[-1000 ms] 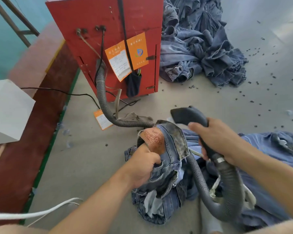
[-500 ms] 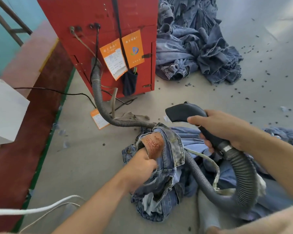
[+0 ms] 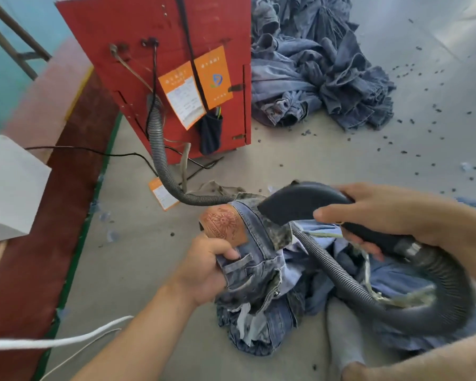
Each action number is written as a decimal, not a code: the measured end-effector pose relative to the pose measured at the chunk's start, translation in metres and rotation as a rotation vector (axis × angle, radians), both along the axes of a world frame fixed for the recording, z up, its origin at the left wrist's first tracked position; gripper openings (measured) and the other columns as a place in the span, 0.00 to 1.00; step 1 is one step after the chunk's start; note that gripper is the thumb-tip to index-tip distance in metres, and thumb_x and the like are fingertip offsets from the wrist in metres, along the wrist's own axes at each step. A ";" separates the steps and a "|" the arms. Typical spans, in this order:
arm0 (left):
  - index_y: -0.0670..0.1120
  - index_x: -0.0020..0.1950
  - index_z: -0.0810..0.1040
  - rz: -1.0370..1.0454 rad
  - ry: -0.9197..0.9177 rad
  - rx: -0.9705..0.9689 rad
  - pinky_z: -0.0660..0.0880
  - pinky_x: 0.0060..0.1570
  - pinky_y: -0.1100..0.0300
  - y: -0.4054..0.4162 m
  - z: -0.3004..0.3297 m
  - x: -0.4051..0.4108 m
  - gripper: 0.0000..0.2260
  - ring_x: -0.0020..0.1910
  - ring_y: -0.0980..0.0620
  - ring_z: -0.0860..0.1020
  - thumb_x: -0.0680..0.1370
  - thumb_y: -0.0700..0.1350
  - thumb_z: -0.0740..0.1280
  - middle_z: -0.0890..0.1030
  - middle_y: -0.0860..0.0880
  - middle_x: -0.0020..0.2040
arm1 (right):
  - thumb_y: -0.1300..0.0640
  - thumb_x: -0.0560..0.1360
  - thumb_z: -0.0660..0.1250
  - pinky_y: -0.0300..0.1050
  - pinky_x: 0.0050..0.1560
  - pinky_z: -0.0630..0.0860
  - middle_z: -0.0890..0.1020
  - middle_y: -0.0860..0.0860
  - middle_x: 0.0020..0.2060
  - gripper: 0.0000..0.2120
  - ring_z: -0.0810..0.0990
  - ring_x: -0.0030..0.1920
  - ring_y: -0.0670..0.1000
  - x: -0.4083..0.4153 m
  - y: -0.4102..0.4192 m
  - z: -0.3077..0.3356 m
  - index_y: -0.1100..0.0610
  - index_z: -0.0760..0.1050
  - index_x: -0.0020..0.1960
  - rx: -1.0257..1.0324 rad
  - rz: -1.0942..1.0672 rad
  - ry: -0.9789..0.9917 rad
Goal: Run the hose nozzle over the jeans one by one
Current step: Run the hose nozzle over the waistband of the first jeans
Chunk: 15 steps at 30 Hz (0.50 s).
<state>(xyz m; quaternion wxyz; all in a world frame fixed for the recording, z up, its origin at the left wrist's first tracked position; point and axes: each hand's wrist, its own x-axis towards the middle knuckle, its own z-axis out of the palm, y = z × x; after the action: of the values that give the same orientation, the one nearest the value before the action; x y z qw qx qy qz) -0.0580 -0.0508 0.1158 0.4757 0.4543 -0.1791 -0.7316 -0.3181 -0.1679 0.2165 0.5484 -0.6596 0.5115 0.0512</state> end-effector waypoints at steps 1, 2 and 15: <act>0.23 0.60 0.68 0.039 0.093 0.019 0.80 0.52 0.38 -0.001 0.001 0.003 0.29 0.51 0.32 0.72 0.59 0.28 0.64 0.69 0.36 0.57 | 0.42 0.78 0.70 0.42 0.27 0.75 0.80 0.49 0.27 0.06 0.77 0.22 0.48 0.003 0.006 0.002 0.42 0.78 0.51 -0.052 0.094 0.052; 0.25 0.62 0.69 0.065 0.181 0.027 0.80 0.54 0.33 -0.001 0.002 0.004 0.30 0.52 0.29 0.75 0.59 0.29 0.64 0.71 0.34 0.58 | 0.41 0.78 0.69 0.40 0.28 0.73 0.81 0.46 0.26 0.08 0.76 0.21 0.43 0.009 0.010 -0.001 0.43 0.78 0.52 -0.139 0.154 0.108; 0.29 0.62 0.77 -0.018 0.229 0.000 0.83 0.49 0.40 -0.001 -0.002 0.001 0.27 0.54 0.32 0.83 0.64 0.27 0.58 0.81 0.33 0.58 | 0.38 0.72 0.70 0.46 0.25 0.76 0.80 0.54 0.27 0.13 0.77 0.24 0.56 0.009 0.010 -0.002 0.42 0.78 0.54 -0.105 0.041 -0.013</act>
<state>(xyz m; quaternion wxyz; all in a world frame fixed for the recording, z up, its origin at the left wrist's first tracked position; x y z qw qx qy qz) -0.0571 -0.0522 0.1140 0.4863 0.3664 -0.1276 -0.7830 -0.3092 -0.1581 0.2147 0.5153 -0.6981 0.4961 0.0311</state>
